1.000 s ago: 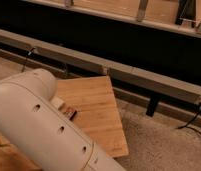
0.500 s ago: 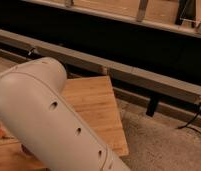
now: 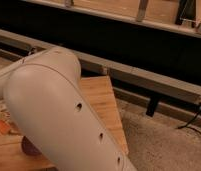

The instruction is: Place the pepper in the ceramic cup

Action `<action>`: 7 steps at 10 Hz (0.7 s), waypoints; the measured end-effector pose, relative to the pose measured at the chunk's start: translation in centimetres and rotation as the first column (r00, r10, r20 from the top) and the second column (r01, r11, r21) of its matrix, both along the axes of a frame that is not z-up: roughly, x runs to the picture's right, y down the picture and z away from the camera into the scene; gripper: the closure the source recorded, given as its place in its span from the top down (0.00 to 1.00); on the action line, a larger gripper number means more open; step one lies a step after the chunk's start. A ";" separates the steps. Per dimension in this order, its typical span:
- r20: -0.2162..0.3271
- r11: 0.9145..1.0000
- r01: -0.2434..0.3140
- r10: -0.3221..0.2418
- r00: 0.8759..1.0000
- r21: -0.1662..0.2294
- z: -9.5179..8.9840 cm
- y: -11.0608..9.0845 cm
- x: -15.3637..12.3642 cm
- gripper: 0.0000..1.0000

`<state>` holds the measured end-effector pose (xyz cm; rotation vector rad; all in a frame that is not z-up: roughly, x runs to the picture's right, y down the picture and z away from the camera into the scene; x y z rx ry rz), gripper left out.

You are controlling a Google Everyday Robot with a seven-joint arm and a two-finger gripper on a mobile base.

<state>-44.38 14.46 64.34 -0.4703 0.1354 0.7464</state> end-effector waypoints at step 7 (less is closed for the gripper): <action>-0.083 0.999 -0.043 0.043 0.996 0.006 2.6 -1.3 2.9 0.00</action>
